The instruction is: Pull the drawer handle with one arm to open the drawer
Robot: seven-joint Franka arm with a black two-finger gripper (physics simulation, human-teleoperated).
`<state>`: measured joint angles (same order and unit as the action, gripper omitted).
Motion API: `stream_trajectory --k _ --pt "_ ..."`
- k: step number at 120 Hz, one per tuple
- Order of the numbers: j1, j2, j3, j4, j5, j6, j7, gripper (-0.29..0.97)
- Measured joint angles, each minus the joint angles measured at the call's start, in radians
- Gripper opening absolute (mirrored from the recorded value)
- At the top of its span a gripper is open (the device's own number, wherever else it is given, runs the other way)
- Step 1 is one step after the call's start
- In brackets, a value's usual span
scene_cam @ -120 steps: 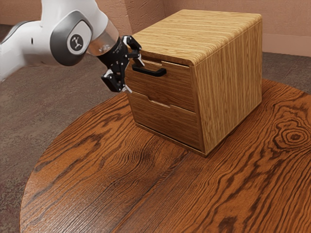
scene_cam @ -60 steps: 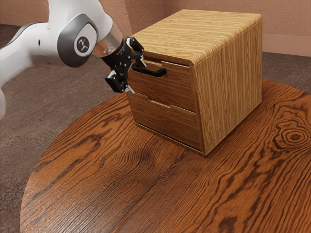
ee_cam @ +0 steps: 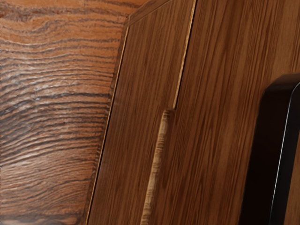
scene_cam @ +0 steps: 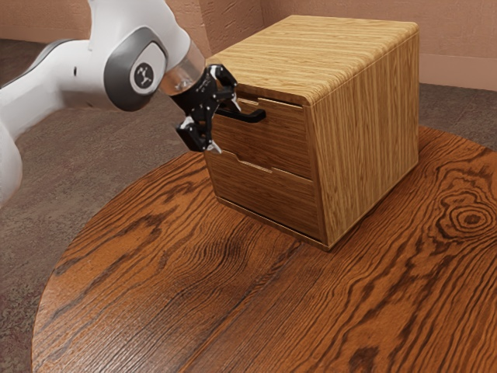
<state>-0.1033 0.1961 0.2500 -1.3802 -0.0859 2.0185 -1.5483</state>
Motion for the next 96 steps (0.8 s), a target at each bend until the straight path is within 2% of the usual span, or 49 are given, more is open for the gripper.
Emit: stream_trajectory --k 96 --pt "-0.022 -0.079 0.011 -0.131 0.002 0.069 -0.007 0.68"
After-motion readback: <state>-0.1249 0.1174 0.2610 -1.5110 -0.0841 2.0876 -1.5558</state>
